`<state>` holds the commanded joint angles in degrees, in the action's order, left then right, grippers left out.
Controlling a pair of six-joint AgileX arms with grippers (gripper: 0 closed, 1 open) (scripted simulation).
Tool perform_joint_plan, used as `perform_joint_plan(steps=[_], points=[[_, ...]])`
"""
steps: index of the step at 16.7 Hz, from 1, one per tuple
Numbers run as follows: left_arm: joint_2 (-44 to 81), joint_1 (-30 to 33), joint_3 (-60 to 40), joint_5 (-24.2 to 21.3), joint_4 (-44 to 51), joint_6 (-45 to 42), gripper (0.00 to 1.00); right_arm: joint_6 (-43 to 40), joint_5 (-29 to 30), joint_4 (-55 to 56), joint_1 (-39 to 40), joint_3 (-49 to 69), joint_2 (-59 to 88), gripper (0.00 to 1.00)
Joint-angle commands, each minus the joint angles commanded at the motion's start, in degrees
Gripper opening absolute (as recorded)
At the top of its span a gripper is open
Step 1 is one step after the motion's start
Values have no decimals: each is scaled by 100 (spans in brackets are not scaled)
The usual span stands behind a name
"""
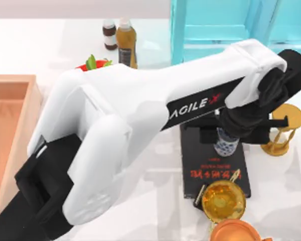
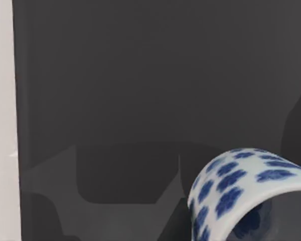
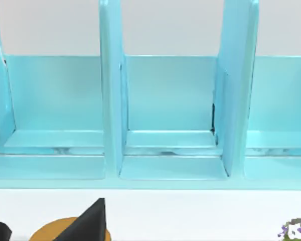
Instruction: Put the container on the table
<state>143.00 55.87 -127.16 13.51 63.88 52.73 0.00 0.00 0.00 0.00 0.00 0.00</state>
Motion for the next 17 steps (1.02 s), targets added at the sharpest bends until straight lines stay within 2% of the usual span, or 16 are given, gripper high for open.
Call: perform_joint_plan(steps=[7,13,17], points=[[-2,16,-43,18,87,5,0,0,0,0,0,0,0,100],[-120,145,-538,82,1310,0,0,0,0,0,0,0,0,100],[-62,237,-1101,-21,1499,-74,0,0,0,0,0,0,0,100]])
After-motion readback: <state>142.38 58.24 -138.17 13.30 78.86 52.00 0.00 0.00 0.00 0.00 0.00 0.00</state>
